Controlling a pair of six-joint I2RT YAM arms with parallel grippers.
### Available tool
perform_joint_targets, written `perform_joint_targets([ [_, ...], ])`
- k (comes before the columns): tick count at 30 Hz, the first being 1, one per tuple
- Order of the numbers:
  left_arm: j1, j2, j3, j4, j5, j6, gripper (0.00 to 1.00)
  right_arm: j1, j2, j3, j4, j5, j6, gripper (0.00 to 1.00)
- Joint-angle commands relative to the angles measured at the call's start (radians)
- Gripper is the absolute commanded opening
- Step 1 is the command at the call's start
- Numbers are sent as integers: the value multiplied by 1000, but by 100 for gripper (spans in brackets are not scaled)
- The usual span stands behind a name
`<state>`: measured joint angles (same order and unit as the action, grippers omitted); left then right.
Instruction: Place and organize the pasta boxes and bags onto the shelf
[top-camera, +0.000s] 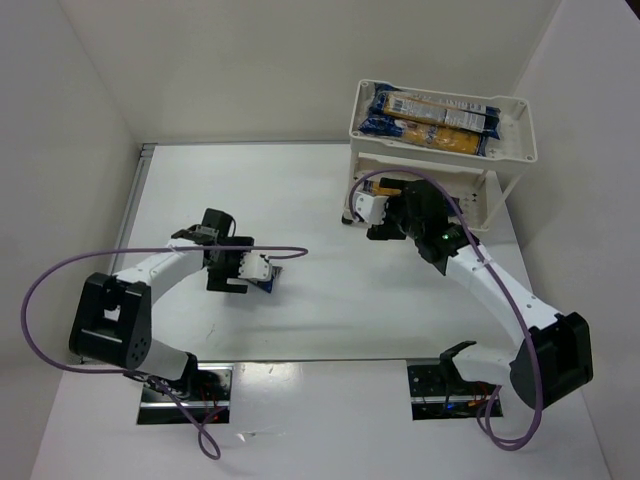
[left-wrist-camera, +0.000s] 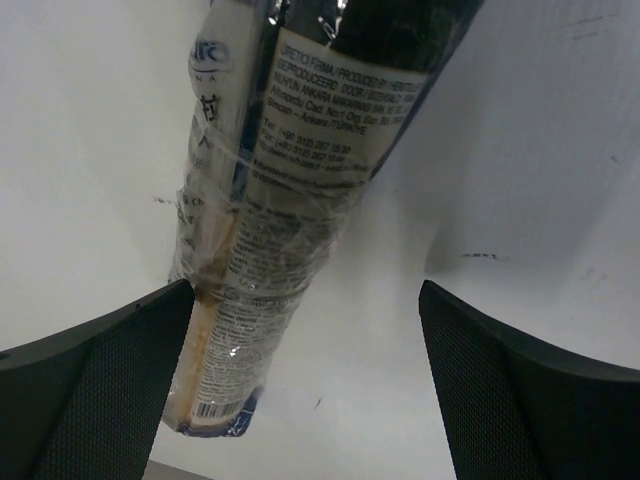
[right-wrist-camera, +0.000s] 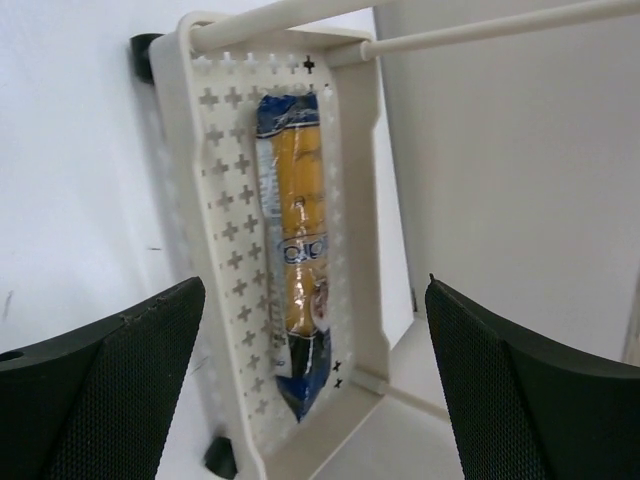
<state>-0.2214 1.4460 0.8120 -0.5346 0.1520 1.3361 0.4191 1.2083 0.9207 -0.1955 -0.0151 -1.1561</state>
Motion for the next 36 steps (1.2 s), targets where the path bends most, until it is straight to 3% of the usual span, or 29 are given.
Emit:
perform_joint_targets([
  [1,-3,54,22,25,4,23,100,26,-26,-8,-28,-11,42,96],
  [13,7,206,93,44,-60,76,100,118,-87,-17,-59,-11,119,96],
  [15,7,215,75,9,-69,104,82,129,-87,-17,-59,-11,128,96],
  [16,7,215,66,-4,-69,129,63,129,-87,-17,-49,-11,128,96],
  [17,7,215,46,-4,-69,129,38,129,-87,-17,-48,-11,128,94],
  [18,7,215,46,8,-56,129,1,129,-87,-17,-48,-11,128,94],
  [22,7,186,42,30,-5,55,0,129,-87,-8,-28,-11,139,89],
  [27,-38,119,166,117,12,-242,0,129,-98,-8,119,50,206,83],
  [31,-174,51,208,228,-138,-422,0,129,-134,85,197,130,335,80],
  [36,-346,42,288,206,-291,-572,0,129,-220,156,219,220,467,80],
])
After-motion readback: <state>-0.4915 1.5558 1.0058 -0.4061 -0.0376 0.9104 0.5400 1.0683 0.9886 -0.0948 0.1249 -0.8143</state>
